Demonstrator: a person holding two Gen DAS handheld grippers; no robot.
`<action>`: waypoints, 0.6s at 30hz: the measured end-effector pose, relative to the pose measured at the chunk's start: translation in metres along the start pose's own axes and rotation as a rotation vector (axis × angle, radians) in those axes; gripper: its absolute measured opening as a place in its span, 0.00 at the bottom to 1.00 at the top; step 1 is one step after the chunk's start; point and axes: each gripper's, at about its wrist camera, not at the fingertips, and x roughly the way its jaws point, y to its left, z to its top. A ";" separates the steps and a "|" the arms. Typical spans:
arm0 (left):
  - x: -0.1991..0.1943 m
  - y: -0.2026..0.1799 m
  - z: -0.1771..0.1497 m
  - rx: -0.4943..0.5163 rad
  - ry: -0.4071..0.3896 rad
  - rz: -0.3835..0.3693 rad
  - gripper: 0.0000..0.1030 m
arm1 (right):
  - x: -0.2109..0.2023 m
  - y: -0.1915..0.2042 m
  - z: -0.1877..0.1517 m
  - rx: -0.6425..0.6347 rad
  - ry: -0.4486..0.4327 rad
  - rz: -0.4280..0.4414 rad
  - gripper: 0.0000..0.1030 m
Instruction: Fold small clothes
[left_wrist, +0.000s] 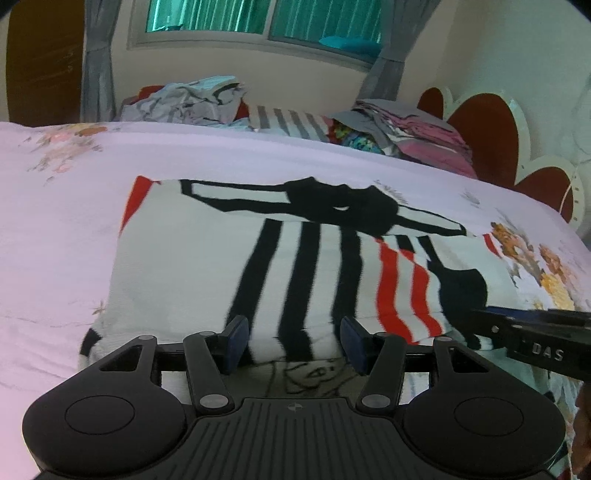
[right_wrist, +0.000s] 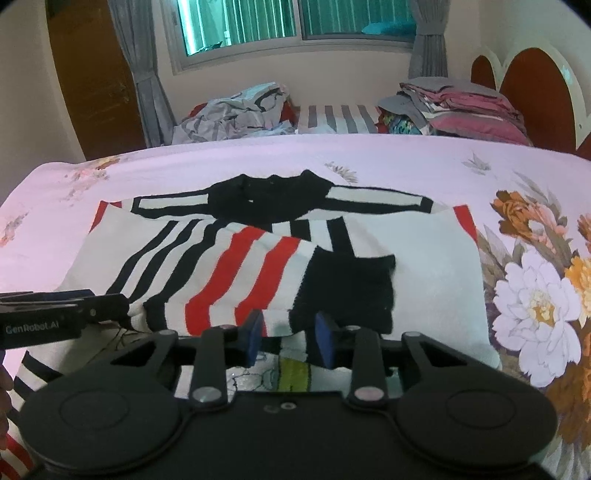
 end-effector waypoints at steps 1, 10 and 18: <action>0.001 -0.002 0.000 0.005 -0.001 0.000 0.54 | 0.002 -0.001 0.002 0.001 0.001 -0.005 0.31; 0.011 0.012 0.018 0.016 -0.032 0.058 0.55 | 0.024 -0.046 0.022 0.085 0.007 -0.091 0.47; 0.038 0.072 0.058 -0.069 -0.050 0.141 0.55 | 0.053 -0.056 0.026 0.142 0.065 -0.048 0.27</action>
